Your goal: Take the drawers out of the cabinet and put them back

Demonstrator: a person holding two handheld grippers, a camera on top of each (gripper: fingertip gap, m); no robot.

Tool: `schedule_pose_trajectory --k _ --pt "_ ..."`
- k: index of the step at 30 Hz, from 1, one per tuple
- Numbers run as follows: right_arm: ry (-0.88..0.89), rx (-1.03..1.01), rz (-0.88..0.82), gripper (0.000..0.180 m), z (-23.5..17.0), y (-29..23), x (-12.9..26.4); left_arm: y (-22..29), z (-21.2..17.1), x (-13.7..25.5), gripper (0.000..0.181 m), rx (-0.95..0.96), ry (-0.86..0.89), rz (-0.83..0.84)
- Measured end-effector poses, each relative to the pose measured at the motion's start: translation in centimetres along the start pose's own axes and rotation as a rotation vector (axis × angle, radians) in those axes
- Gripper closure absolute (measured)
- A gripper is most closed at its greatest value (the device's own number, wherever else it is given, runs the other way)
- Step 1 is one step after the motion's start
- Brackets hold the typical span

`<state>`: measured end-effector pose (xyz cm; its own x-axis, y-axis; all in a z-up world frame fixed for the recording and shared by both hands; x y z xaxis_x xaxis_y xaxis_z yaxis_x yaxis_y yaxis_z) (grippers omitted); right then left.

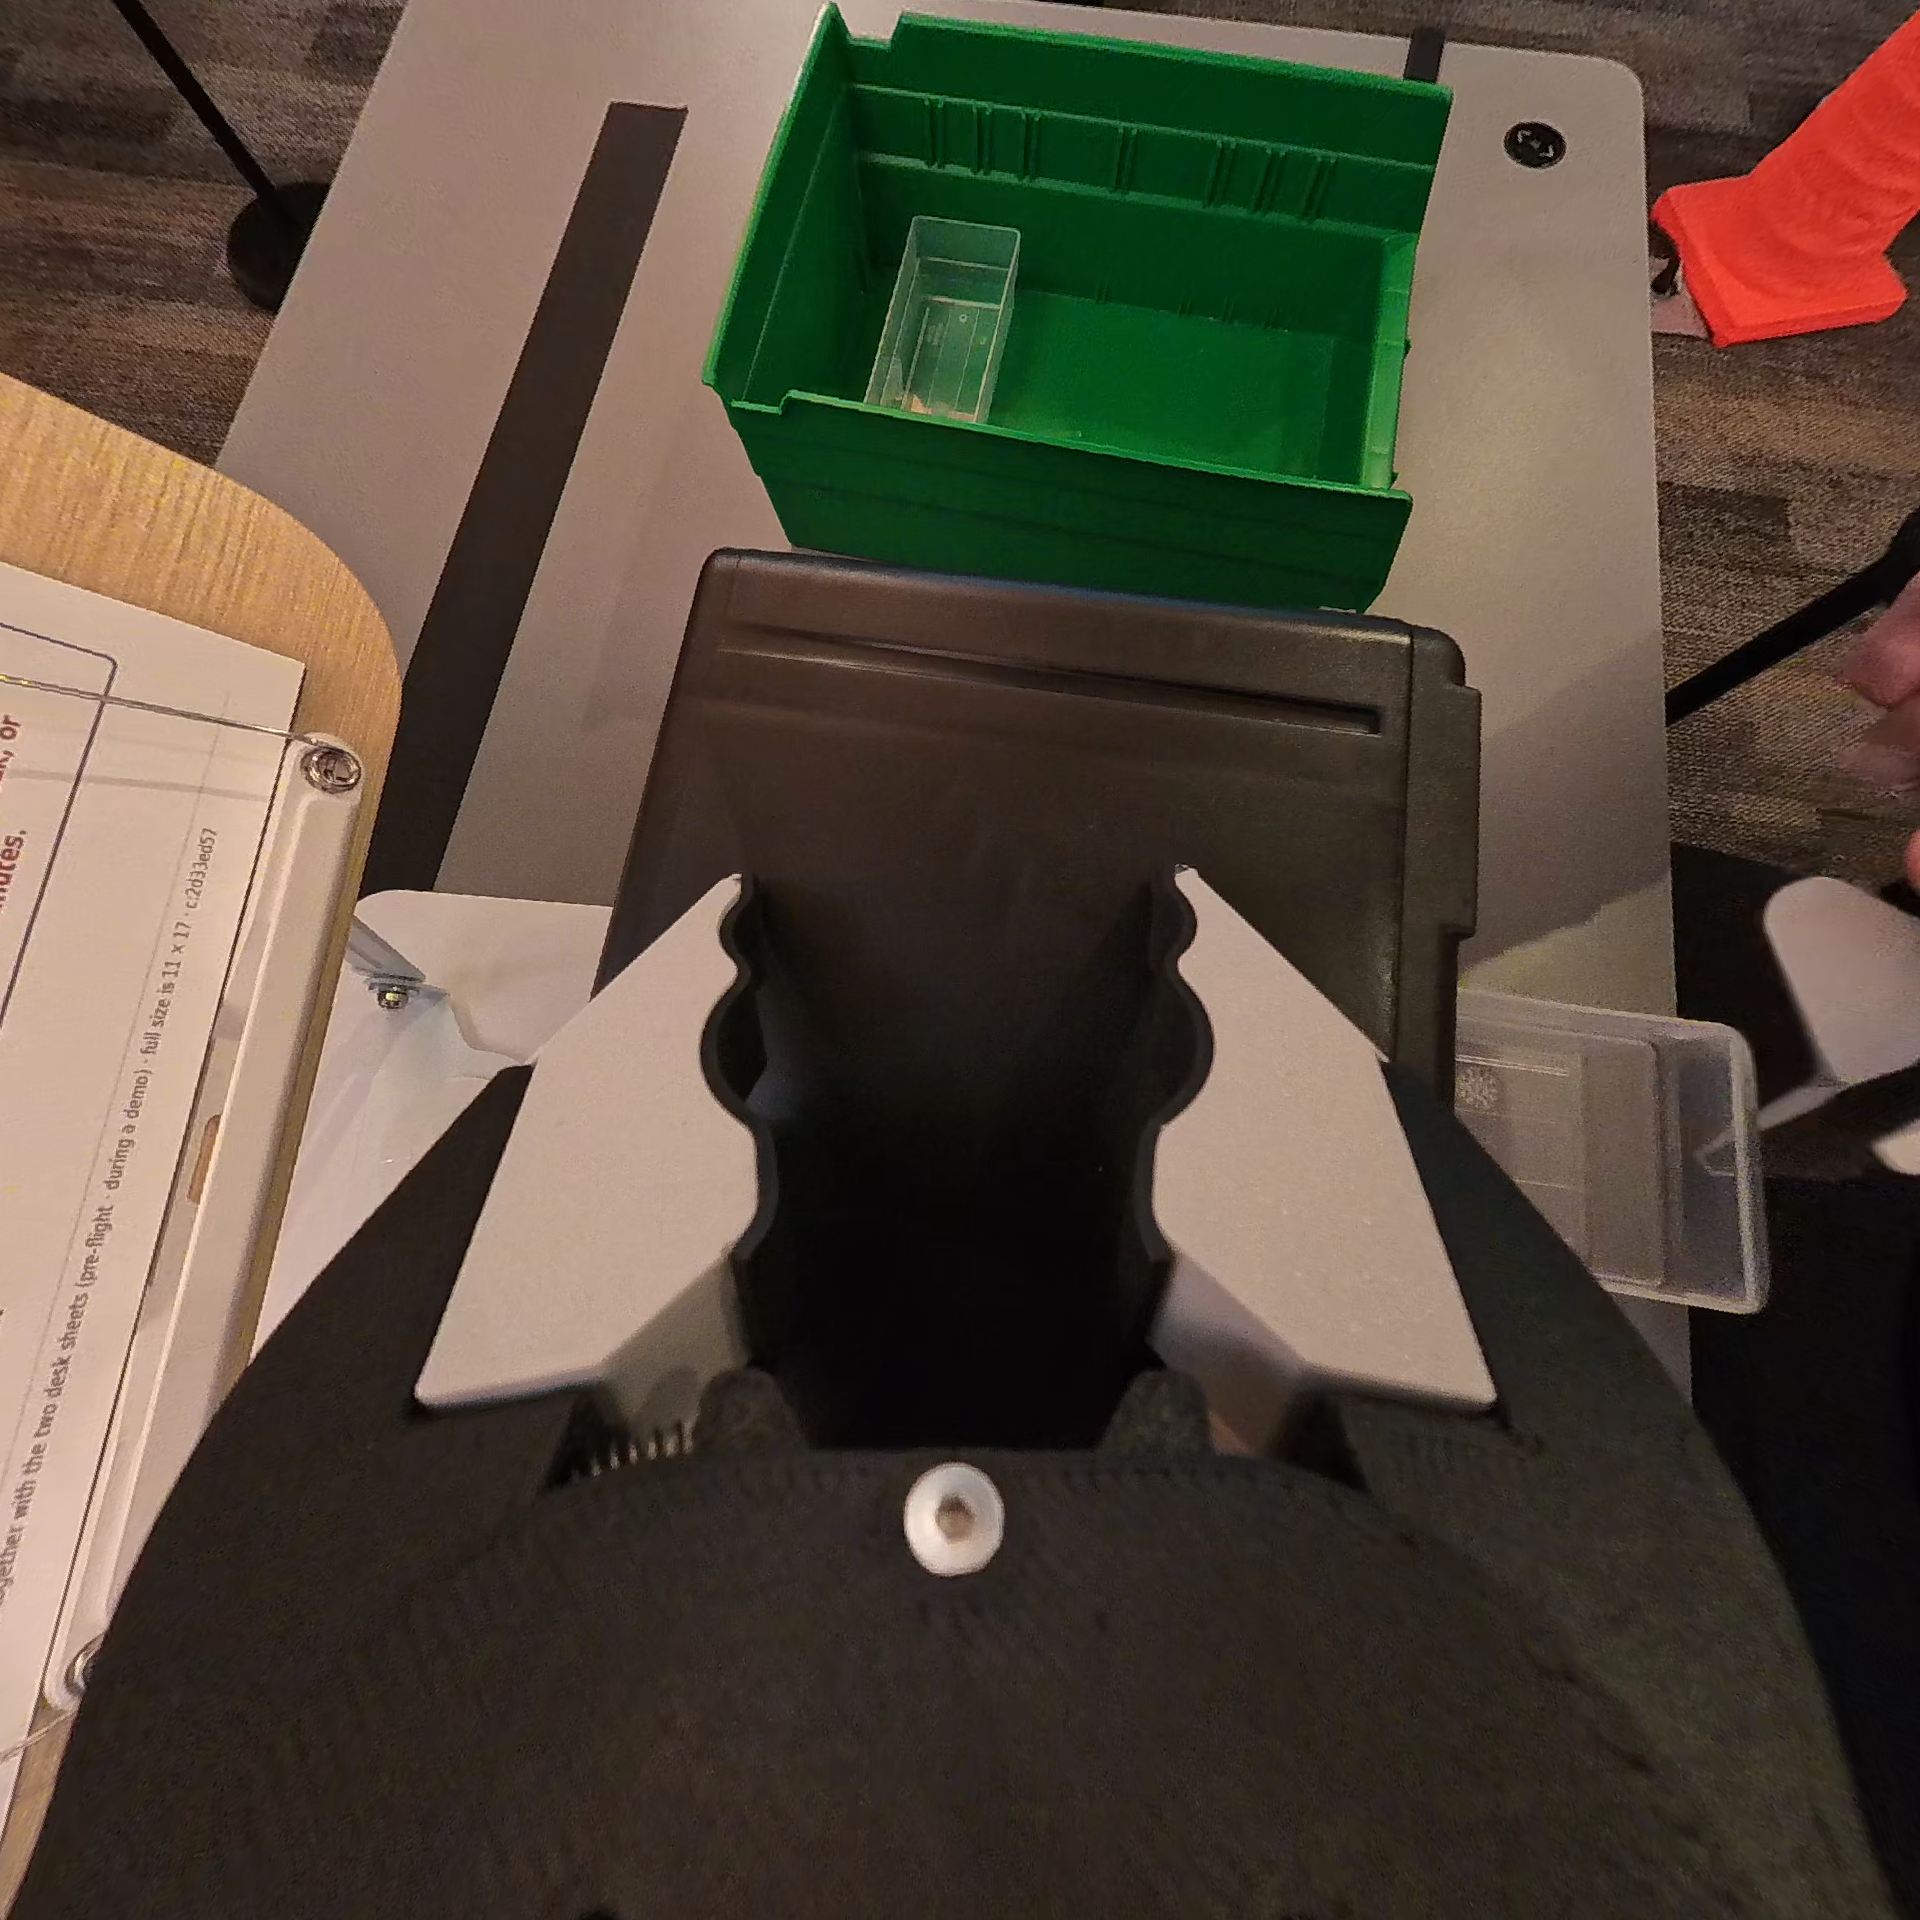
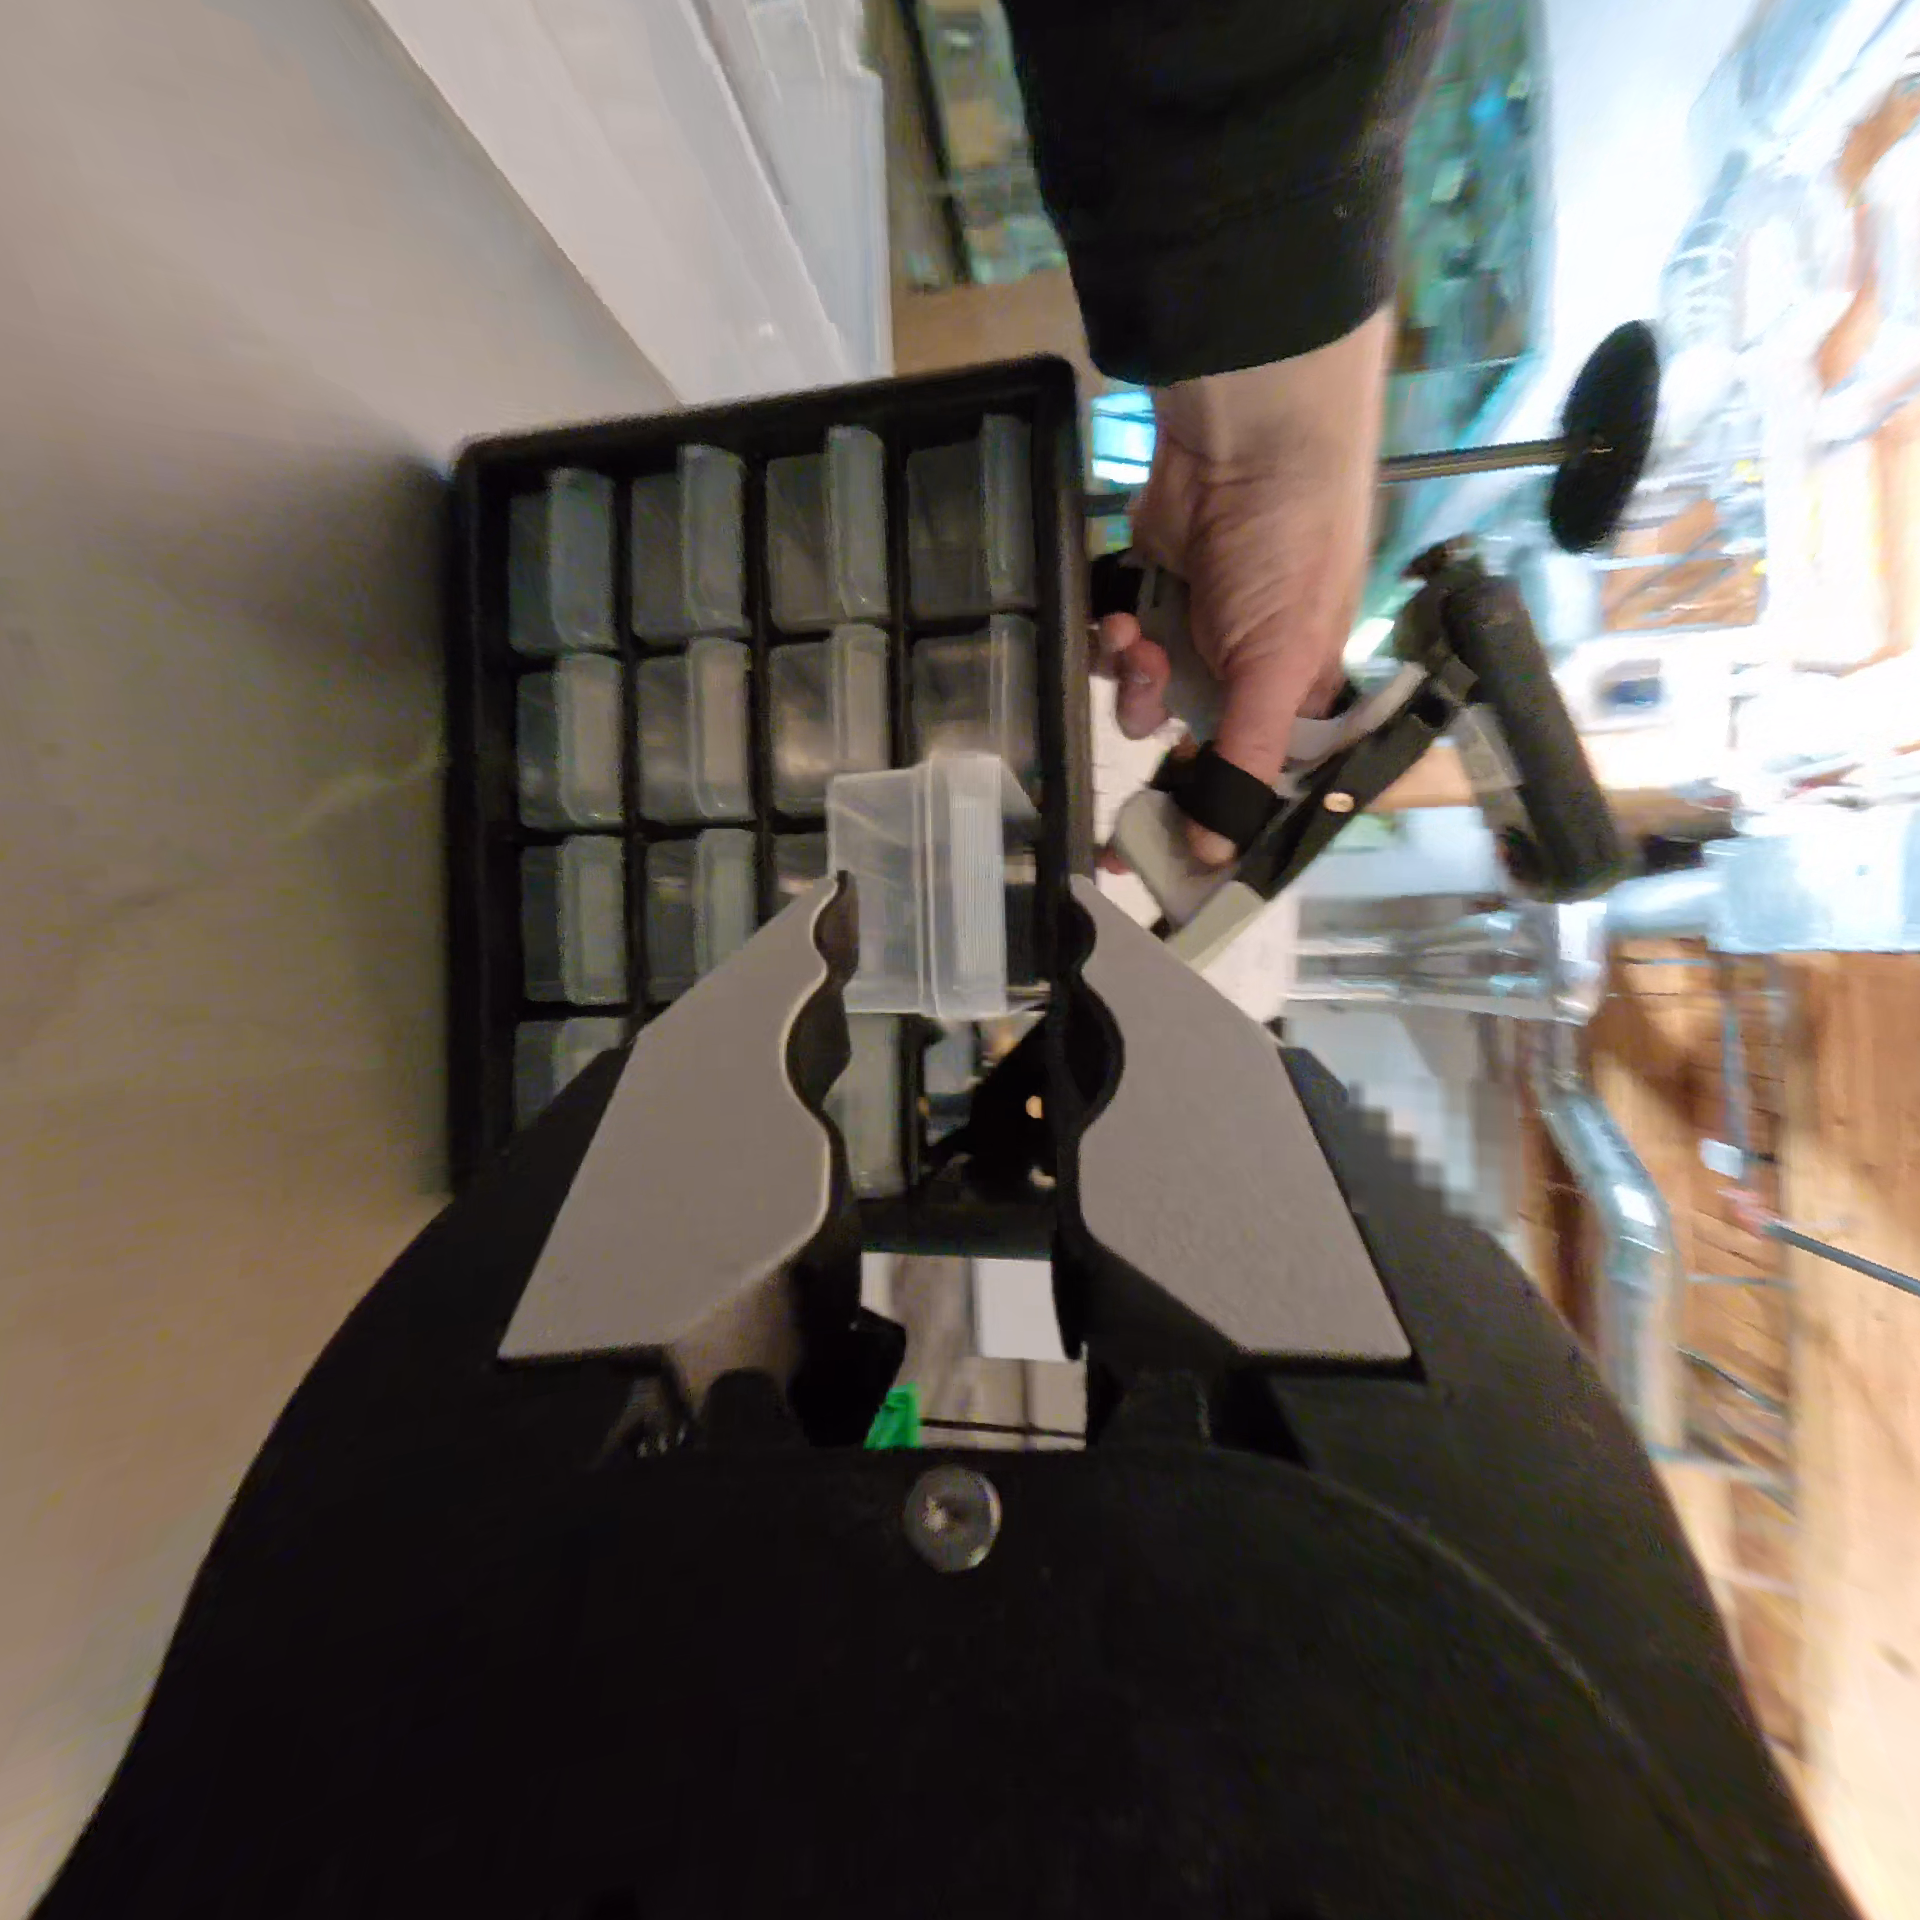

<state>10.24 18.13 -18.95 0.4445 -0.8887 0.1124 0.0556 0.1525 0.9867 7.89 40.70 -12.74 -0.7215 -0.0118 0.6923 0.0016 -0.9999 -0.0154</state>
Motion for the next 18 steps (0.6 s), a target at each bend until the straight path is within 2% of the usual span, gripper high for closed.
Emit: schedule_pose_trajectory --k 4,7,11,13,18 --pt "-0.04 -0.099 0.178 0.121 -0.1 1.2 0.1 0.0 0.0 0.0 0.107 -0.002 0.0 0.001" --pt "-0.086 -0.15 0.289 0.111 0.3 1.6 -0.2 0.0 0.0 0.0 0.107 -0.002 0.0 0.001" --pt "-0.159 -0.191 0.374 0.135 -0.4 2.0 -1.3 0.0 0.0 0.0 0.107 -0.002 0.0 0.001" --pt "-0.19 -0.166 0.374 0.155 -1.0 2.0 -2.2 0.0 0.0 0.0 0.107 -0.002 0.0 0.001" --pt "-0.192 -0.143 0.381 0.163 -0.8 1.6 -2.4 0.1 0.0 0.0 0.107 -0.004 0.0 0.001"
Point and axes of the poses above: each gripper's, where its closed fingertips meet, x back along the fingers, z out of its top, y = z × x across the jaws, the point moved 7 cm from there along x, back along the fingers, and after that the axes turned 1 degree about -x, right-handed, at the moved point
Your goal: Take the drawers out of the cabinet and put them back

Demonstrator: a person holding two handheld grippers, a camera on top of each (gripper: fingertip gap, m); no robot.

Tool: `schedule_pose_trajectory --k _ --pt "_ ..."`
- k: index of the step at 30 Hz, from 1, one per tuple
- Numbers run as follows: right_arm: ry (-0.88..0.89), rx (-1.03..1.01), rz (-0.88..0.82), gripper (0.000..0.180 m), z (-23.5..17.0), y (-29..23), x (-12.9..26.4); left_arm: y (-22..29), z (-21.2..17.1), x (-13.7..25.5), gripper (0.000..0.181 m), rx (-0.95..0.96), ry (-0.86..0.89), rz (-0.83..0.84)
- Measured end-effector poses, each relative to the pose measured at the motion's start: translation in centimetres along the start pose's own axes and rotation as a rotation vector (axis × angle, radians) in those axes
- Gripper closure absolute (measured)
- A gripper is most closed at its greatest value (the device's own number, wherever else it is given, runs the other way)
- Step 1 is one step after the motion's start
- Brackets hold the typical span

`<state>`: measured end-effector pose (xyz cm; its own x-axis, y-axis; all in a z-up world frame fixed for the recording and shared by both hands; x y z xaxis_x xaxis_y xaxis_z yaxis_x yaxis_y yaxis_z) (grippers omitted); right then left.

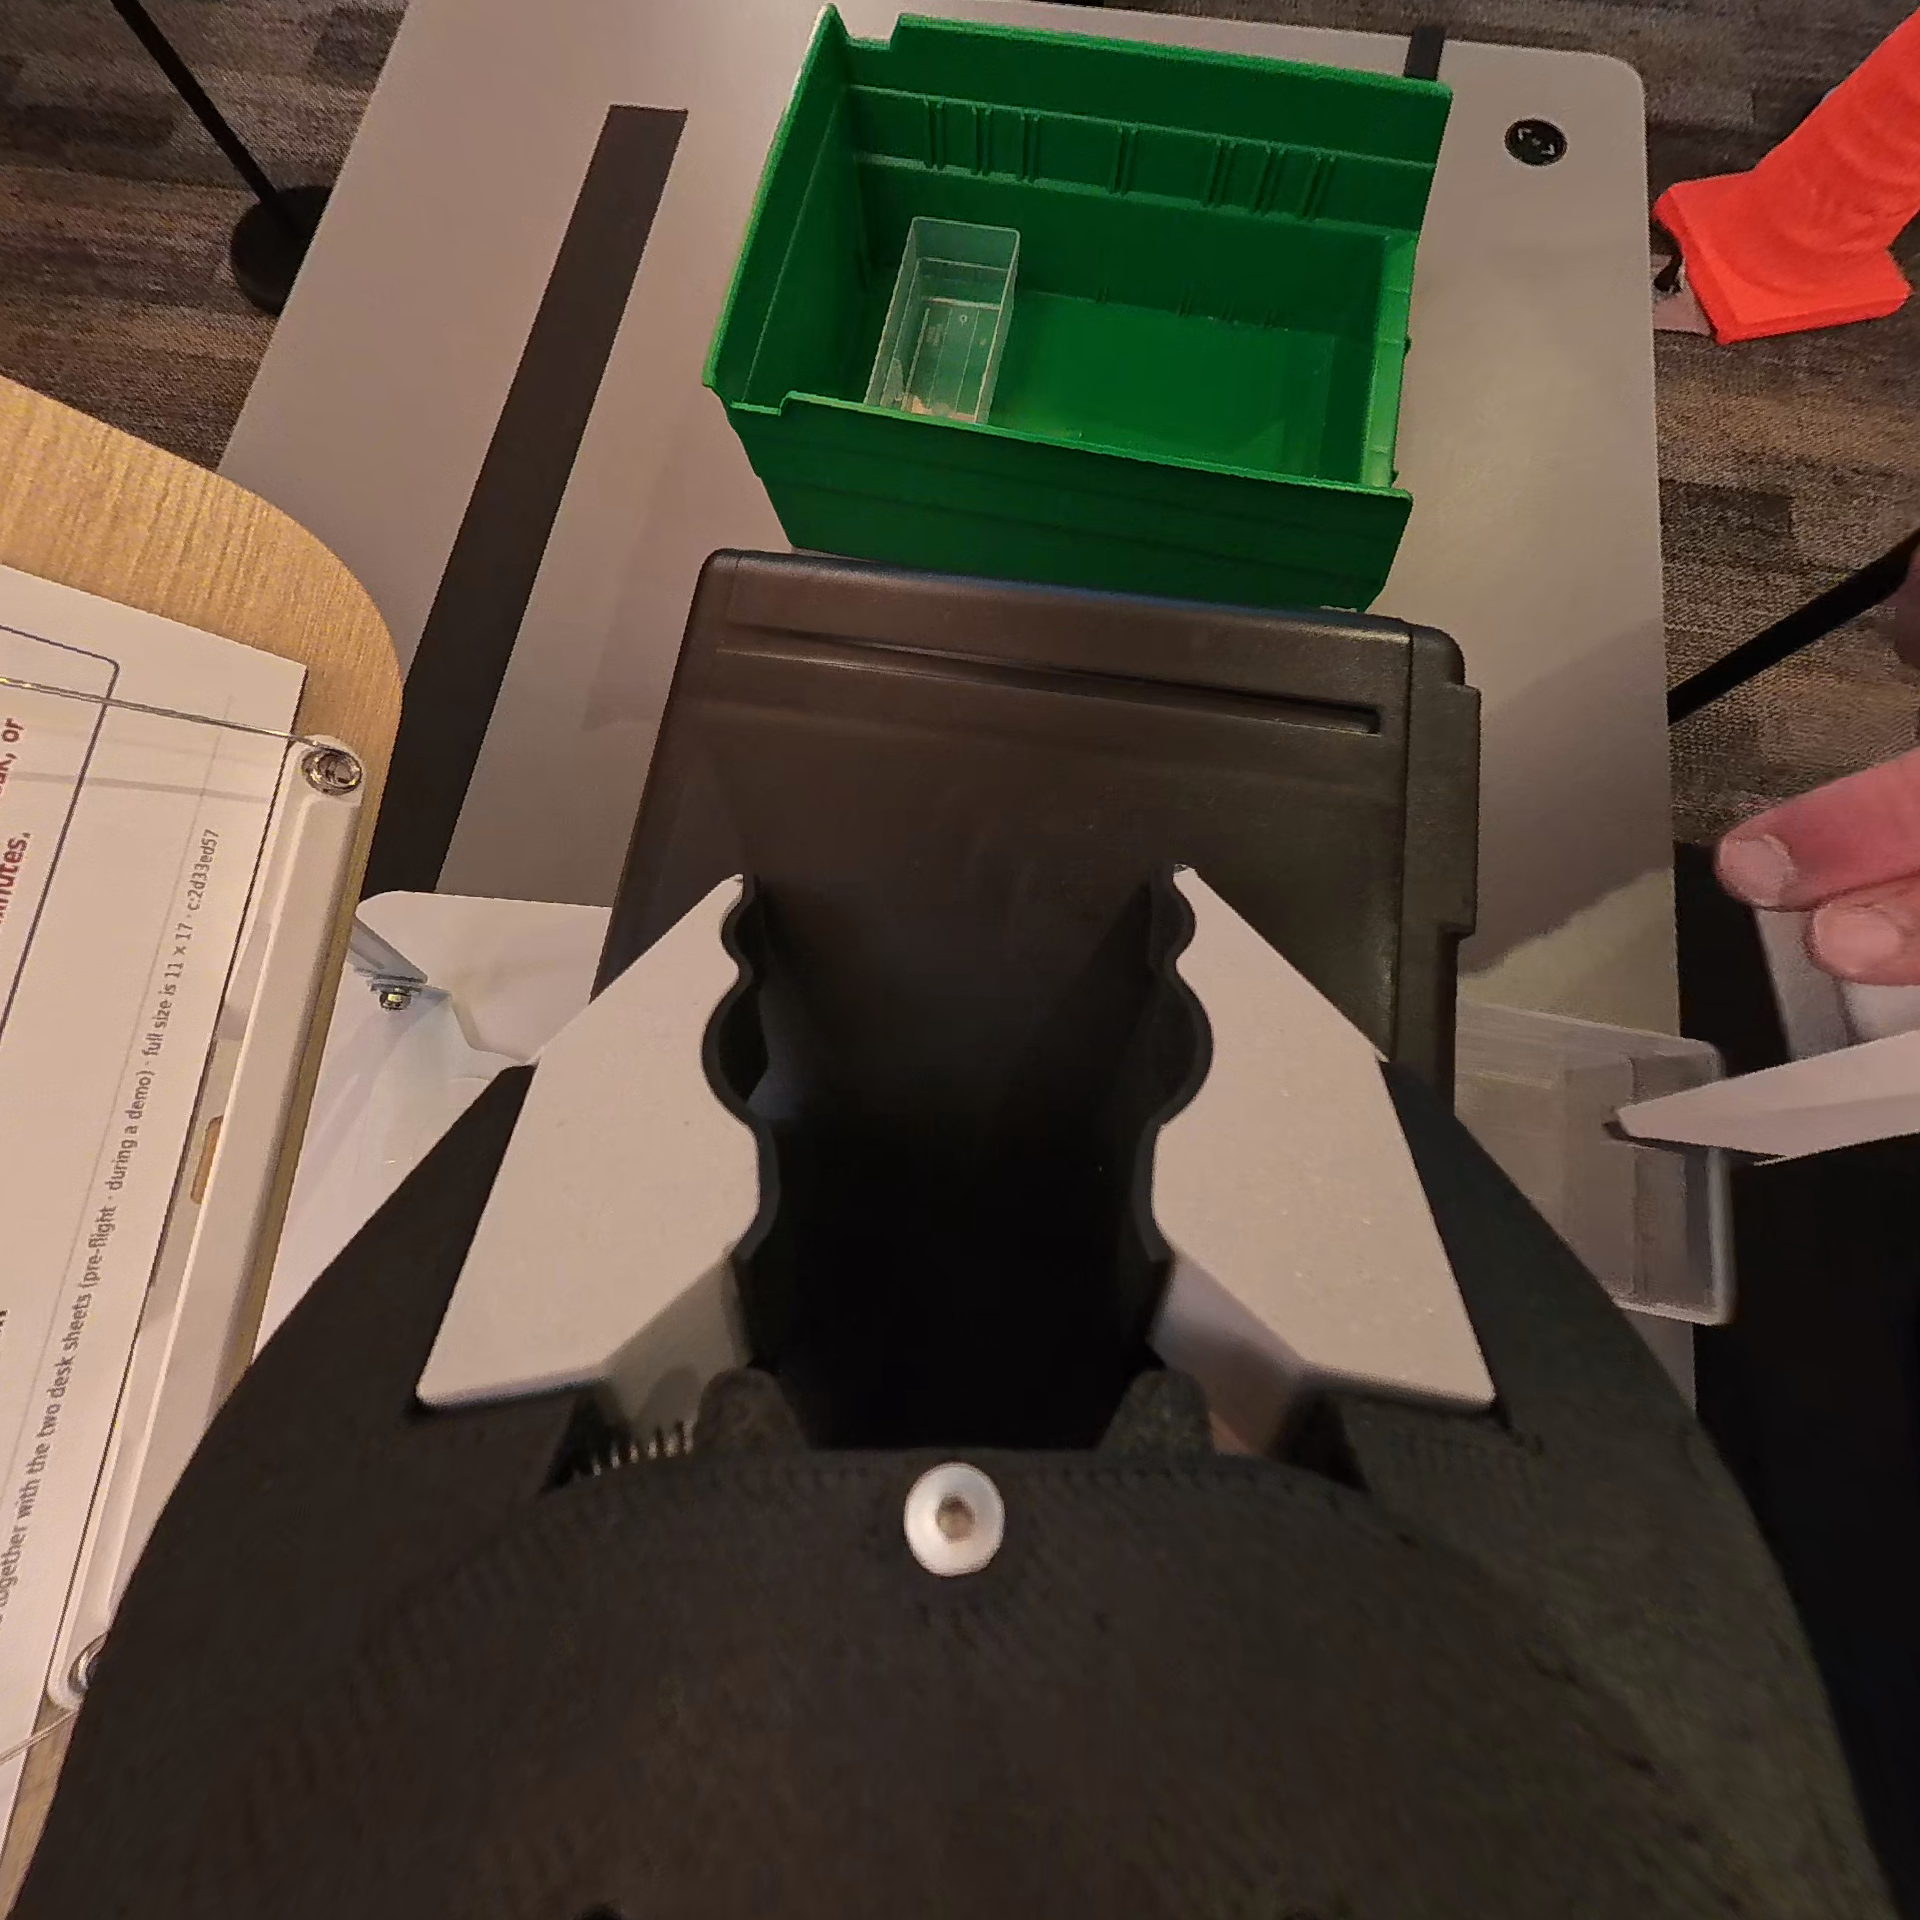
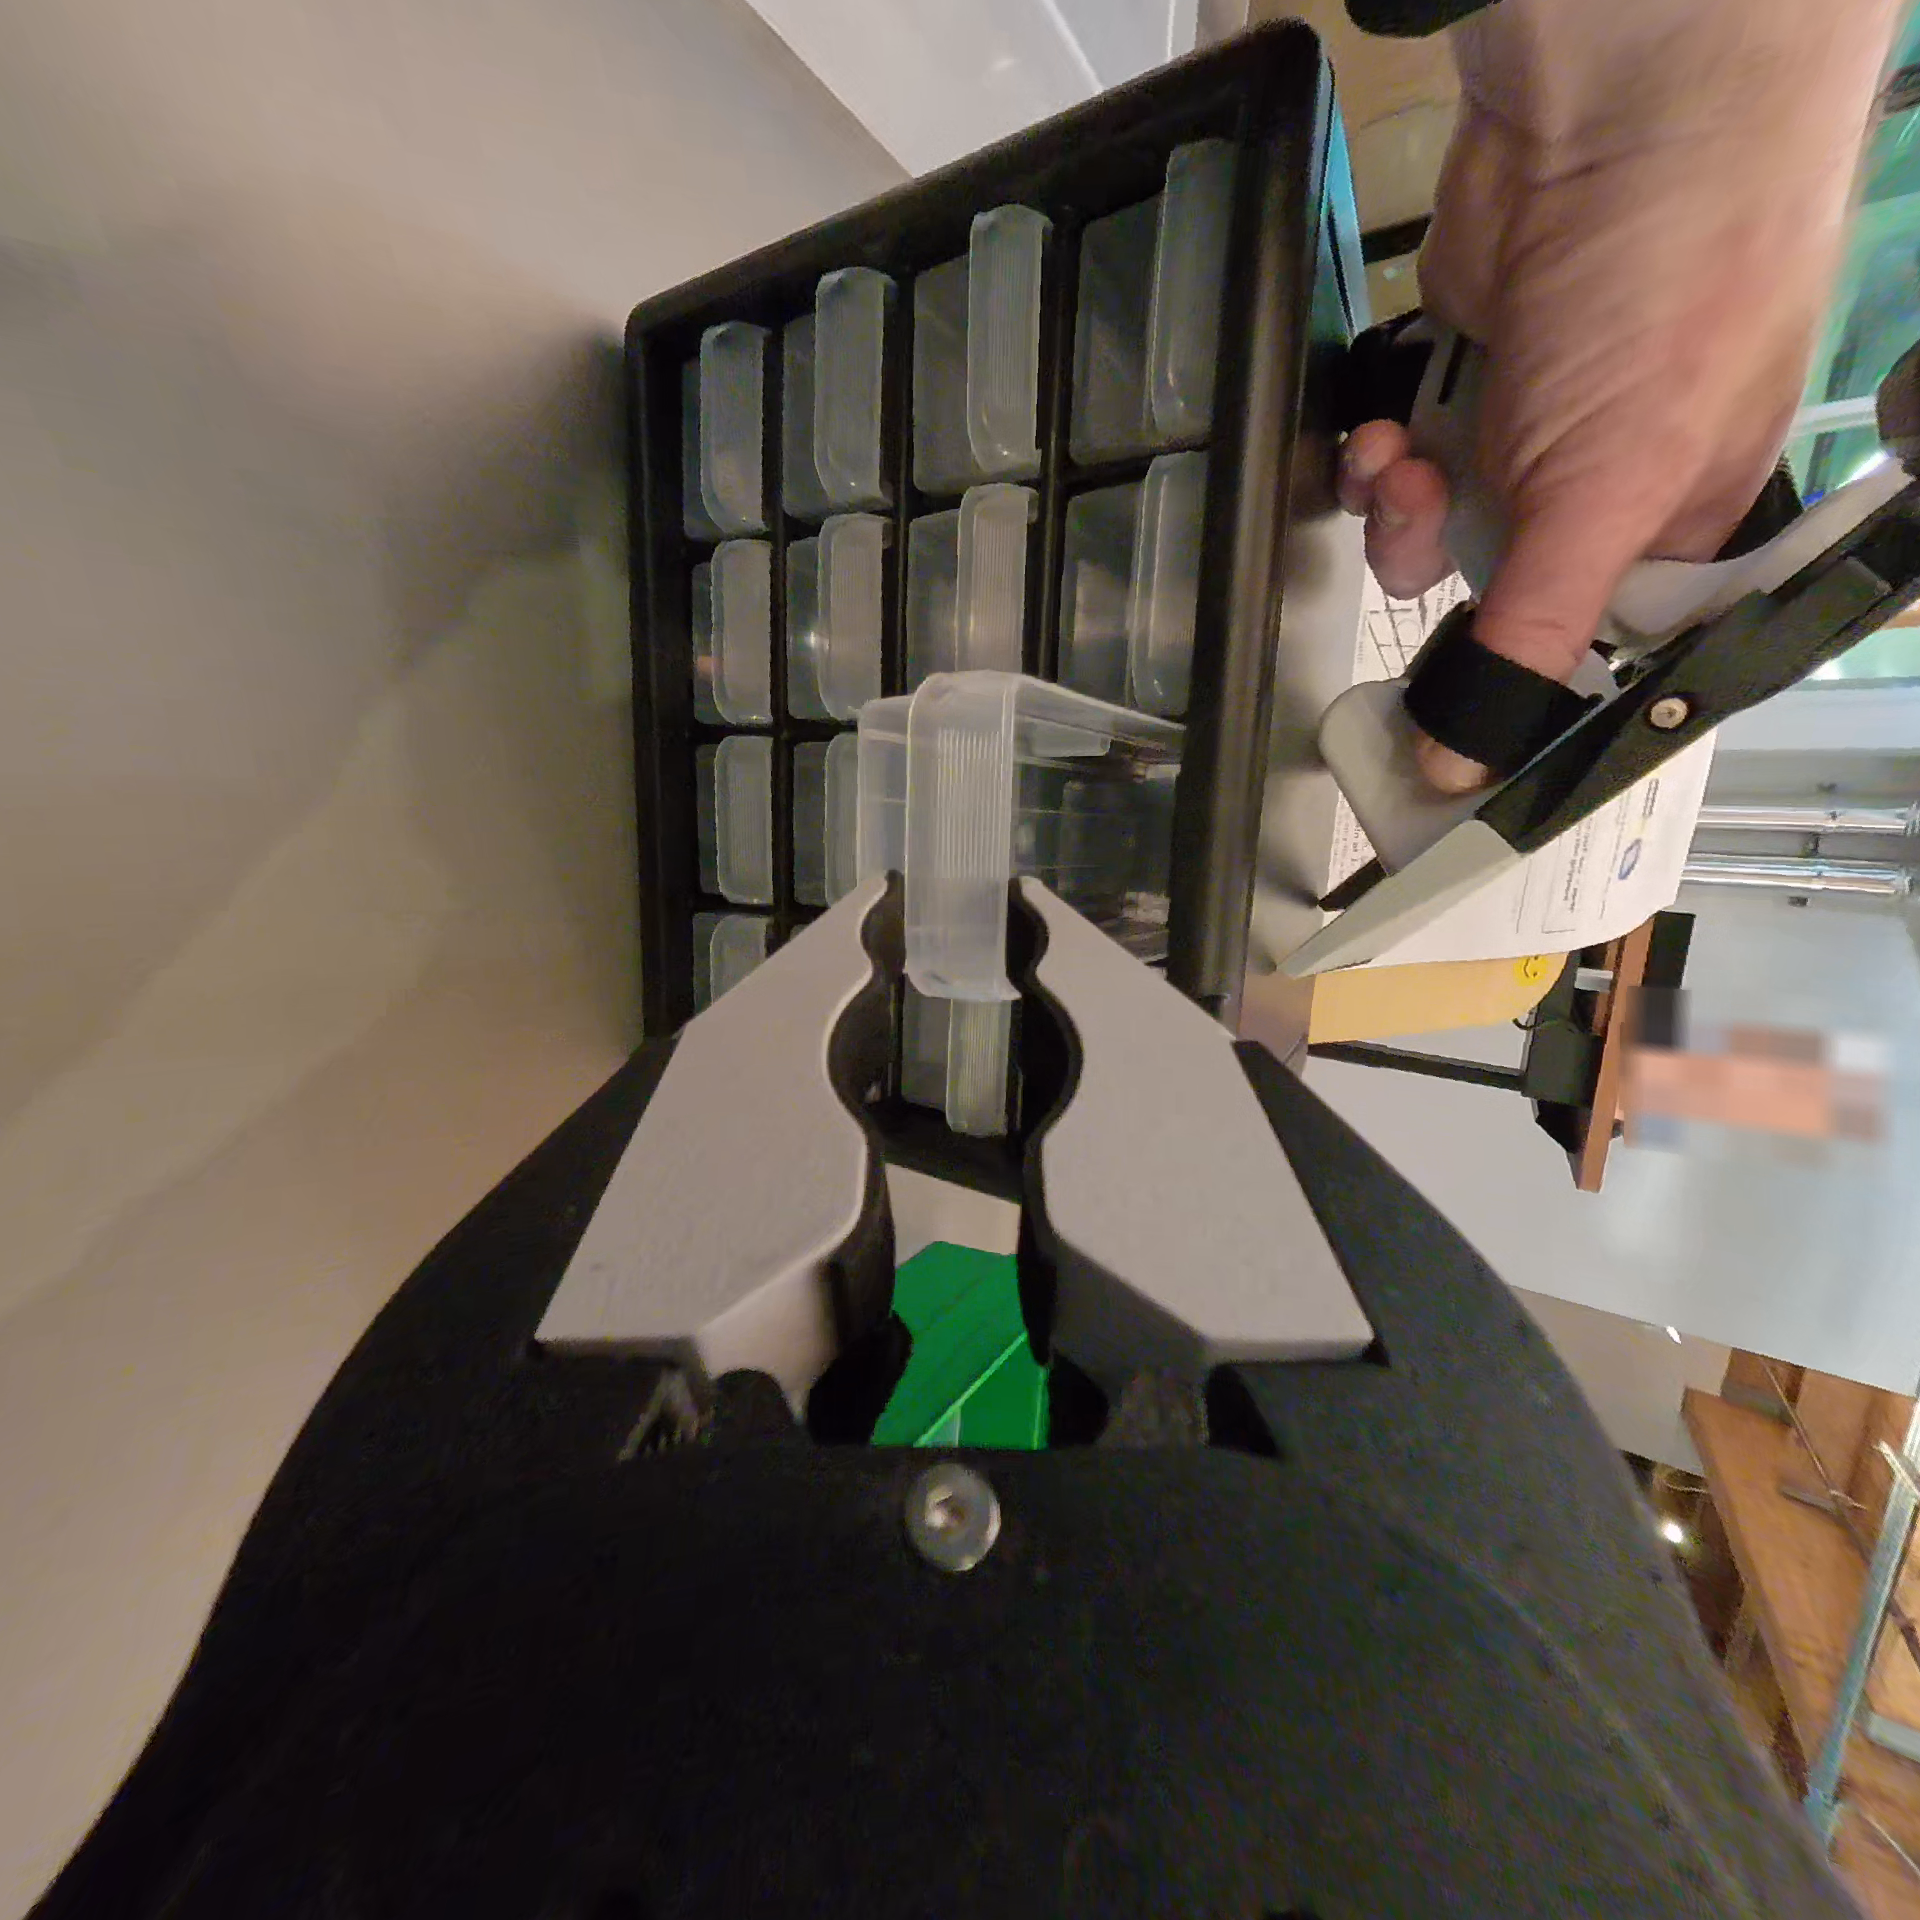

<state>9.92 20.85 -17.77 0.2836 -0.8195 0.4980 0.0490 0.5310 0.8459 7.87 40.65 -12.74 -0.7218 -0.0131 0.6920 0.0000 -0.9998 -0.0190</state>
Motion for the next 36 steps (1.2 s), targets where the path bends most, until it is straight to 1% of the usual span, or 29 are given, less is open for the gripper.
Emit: schedule_pose_trajectory --k 6,10,11,12,13,15,17,18,19,20,23,25,27,29,31,33,36 --pt "-0.017 0.02 0.001 0.163 0.1 -1.3 1.7 0.0 0.0 0.0 0.108 -0.002 0.0 -0.001" --pt "-0.018 0.022 -0.007 0.162 0.1 -1.7 1.9 0.0 0.0 0.0 0.109 -0.005 0.001 -0.004" --pt "-0.004 0.004 0.02 0.151 0.2 -1.8 2.0 0.0 0.0 0.0 0.109 -0.004 0.001 -0.004" --pt "0.0 -0.032 0.058 0.135 0.3 -1.9 2.0 0.0 0.0 0.0 0.109 -0.004 0.001 -0.003" --pt "-0.004 -0.066 0.091 0.122 0.4 -1.9 2.0 0.0 0.0 0.0 0.109 -0.005 0.001 -0.003" --pt "-0.003 -0.13 0.126 0.108 0.5 -1.6 2.3 0.0 0.0 0.0 0.108 -0.005 0.001 -0.003" --pt "0.023 -0.304 0.146 0.105 0.9 -0.5 2.8 0.0 0.0 0.0 0.109 -0.005 0.001 -0.003" --pt "0.047 -0.431 0.153 0.099 1.1 0.1 3.1 0.0 0.0 0.0 0.109 -0.004 0.001 -0.003" --pt "0.075 -0.563 0.161 0.087 1.4 0.6 3.3 0.0 0.0 0.0 0.109 -0.004 0.001 -0.003" --pt "0.094 -0.693 0.155 0.083 1.6 1.1 3.4 0.0 0.0 0.0 0.109 -0.004 0.001 -0.003" --pt "0.12 -1.013 0.091 0.063 1.7 1.1 2.7 0.0 0.0 0.0 0.108 -0.004 0.001 -0.002" --pt "0.134 -1.159 0.023 0.058 2.0 0.3 2.1 0.0 0.0 0.0 0.108 -0.004 0.001 -0.001" --pt "0.131 -1.257 -0.046 0.059 1.9 -0.7 1.1 0.0 0.0 0.0 0.108 -0.003 0.0 -0.002" --pt "0.102 -1.293 -0.127 0.061 1.7 -1.4 0.0 0.0 0.0 0.0 0.108 -0.004 0.001 -0.002" --pt "0.084 -1.337 -0.195 0.069 1.3 -1.8 -1.0 0.1 0.0 0.0 0.108 -0.007 0.001 0.001" --pt "0.068 -1.365 -0.235 0.08 1.0 -2.2 -1.8 0.1 0.0 0.0 0.108 -0.01 0.003 0.005" --pt "0.068 -1.322 -0.298 0.102 1.1 -2.2 -2.2 0.1 0.0 0.0 0.109 -0.015 0.004 0.004"
Point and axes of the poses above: each gripper's, where its closed fingertips meet, x back along the fingers, z out of its top, y = z × x across the jaws, the point moved 7 cm from there along x, back along the fingers, and after that the axes turned 1 degree about -x, right-handed, at the moved point
